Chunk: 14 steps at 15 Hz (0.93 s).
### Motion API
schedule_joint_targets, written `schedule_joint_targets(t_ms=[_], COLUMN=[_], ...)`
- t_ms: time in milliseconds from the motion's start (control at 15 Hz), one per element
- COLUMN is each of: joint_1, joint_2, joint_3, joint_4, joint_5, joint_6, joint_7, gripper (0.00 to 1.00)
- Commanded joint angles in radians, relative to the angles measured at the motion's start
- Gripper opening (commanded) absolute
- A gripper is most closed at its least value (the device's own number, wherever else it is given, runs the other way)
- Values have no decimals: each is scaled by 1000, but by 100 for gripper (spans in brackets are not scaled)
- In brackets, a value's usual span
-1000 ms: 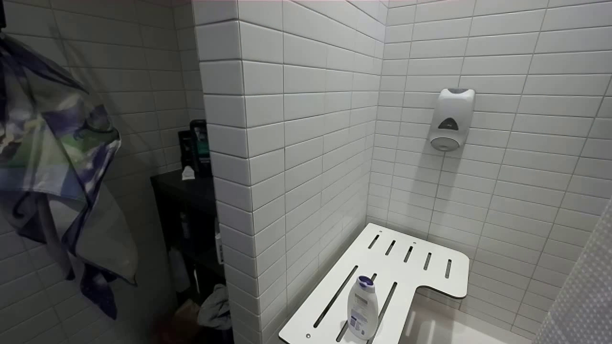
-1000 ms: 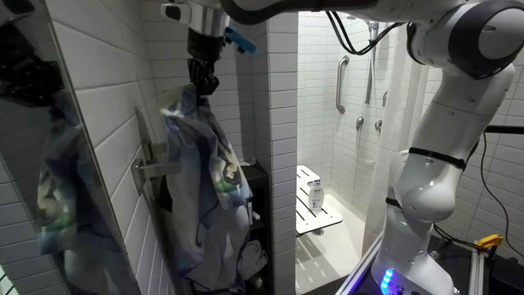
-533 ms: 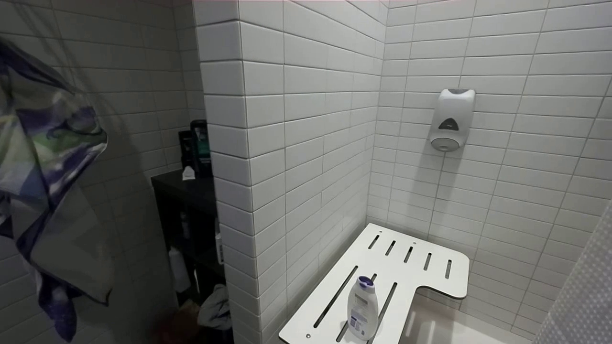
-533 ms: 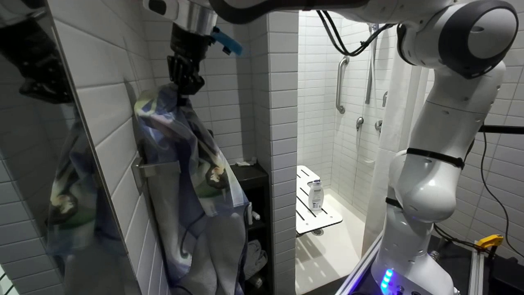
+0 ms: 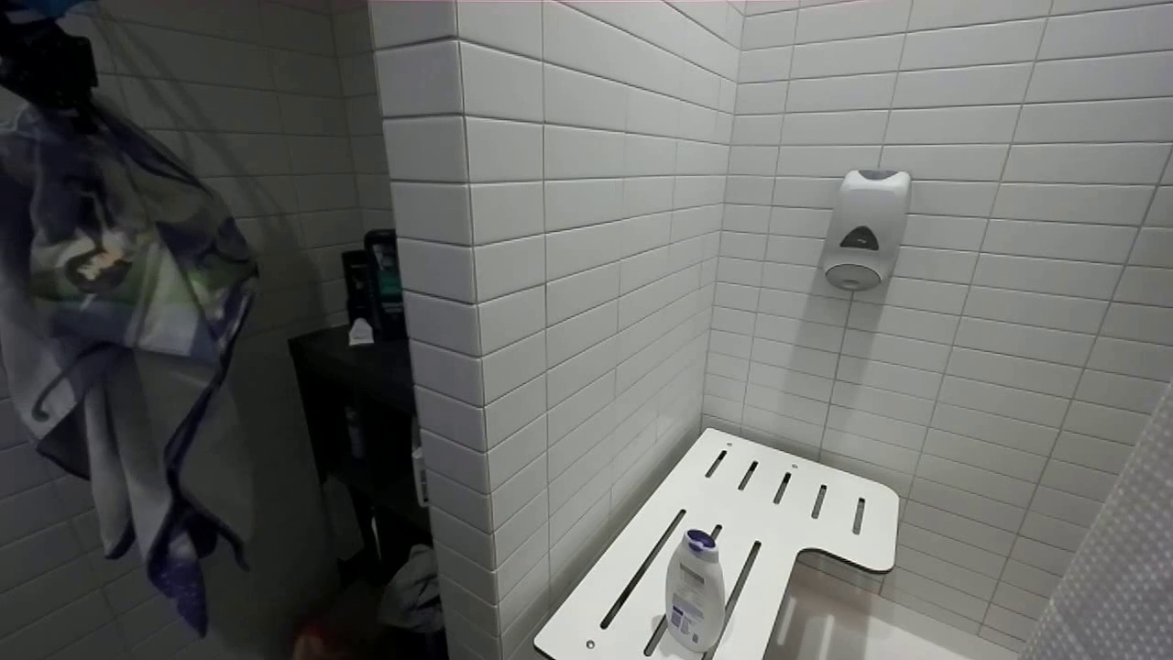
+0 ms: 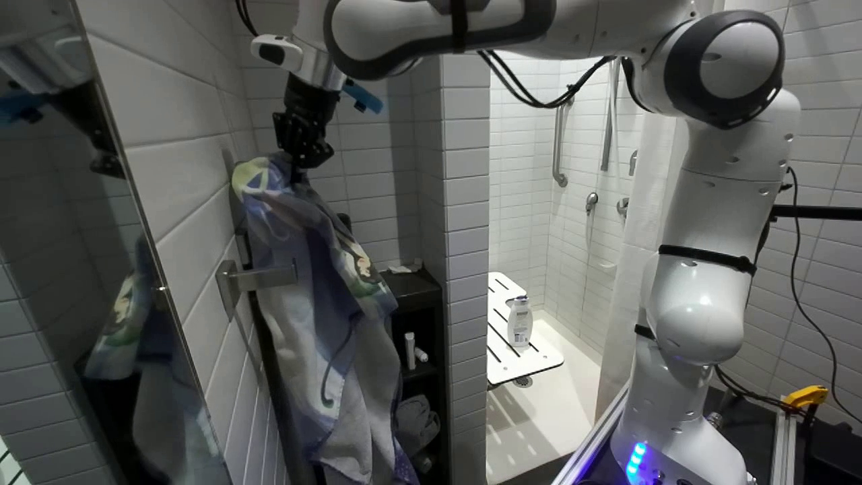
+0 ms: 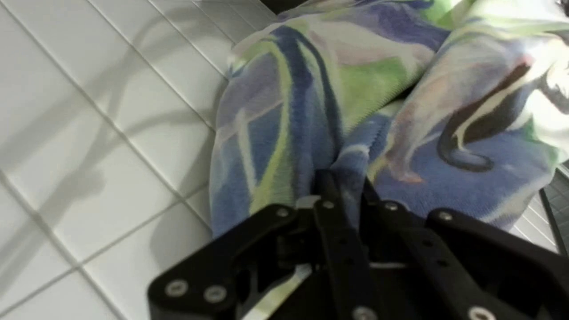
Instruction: Put the towel on the hanger
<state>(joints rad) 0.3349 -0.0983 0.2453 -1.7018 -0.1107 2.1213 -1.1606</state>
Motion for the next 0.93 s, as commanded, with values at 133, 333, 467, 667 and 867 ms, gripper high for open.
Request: schedule_joint_targets(t_ms=[133, 333, 467, 667, 867], joint_1=[-46, -50, -50, -49, -55], joint_2=[97, 109, 113, 107, 102], joint_3=[-7, 1, 3, 4, 1], joint_4=[83, 80, 81, 77, 72], joint_5=[67, 36, 27, 12, 12], joint_6=[12, 7, 9, -18, -29], joint_7=[-64, -26, -8, 16, 31], gripper=[3, 3, 3, 38, 49])
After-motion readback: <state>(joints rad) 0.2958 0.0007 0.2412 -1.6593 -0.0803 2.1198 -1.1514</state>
